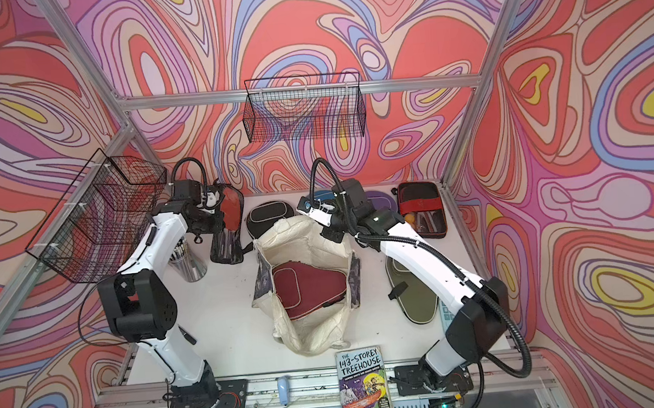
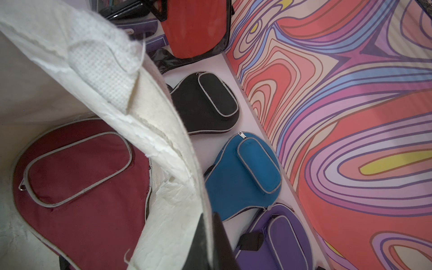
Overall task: Remove the ping pong set from the canvas bag
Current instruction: Place the ping pong set at the center of the board.
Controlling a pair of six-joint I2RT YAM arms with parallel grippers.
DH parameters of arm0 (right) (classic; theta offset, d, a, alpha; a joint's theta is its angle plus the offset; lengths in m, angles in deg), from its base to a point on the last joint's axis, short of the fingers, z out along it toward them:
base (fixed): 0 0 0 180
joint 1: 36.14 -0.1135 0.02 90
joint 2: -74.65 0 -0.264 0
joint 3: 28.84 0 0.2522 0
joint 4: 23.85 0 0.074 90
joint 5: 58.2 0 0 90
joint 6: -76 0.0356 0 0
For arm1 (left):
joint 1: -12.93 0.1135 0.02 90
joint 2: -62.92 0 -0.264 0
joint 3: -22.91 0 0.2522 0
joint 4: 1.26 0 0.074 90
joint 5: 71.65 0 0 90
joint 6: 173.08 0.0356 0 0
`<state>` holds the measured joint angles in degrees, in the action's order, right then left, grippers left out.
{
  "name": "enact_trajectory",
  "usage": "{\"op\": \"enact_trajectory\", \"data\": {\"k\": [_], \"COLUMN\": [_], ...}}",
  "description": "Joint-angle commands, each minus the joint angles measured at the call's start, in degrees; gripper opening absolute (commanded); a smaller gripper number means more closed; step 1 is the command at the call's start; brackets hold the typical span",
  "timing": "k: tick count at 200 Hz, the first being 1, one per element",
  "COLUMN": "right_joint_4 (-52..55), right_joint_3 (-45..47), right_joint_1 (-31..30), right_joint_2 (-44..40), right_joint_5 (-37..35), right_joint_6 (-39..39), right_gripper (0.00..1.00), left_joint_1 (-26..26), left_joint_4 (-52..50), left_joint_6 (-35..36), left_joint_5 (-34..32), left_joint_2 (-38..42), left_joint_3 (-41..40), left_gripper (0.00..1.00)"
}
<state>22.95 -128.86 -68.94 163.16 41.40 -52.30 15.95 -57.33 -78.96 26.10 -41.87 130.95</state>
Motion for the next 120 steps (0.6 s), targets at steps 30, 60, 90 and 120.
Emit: {"op": "enact_trajectory", "data": {"k": [30,60,90,120], "right_joint_4": [0.0,0.1,0.0,-0.3], "right_joint_3": [-0.3,-0.5,-0.6,-0.3], "right_joint_1": [0.0,0.0,0.0,0.0], "right_joint_2": [0.7,1.0,1.2,1.5], "right_joint_5": [-0.1,-0.3,-0.5,-0.5], "right_joint_6": [-0.2,-0.2,0.0,0.2], "right_gripper": [0.0,0.0,0.0,0.0], "left_joint_1": [0.4,0.4,0.4,0.4], "left_joint_4": [-1.1,-2.1,-2.4,-1.3], "left_joint_6": [2.1,3.0,4.0,5.3], "left_joint_5": [-0.8,-3.8,-8.1,-9.6], "left_joint_2": [-4.3,-7.1,-8.9,-10.1], "left_joint_3": [2.8,4.7,5.6,4.9], "left_gripper": [0.0,0.01,0.03,0.06]}}
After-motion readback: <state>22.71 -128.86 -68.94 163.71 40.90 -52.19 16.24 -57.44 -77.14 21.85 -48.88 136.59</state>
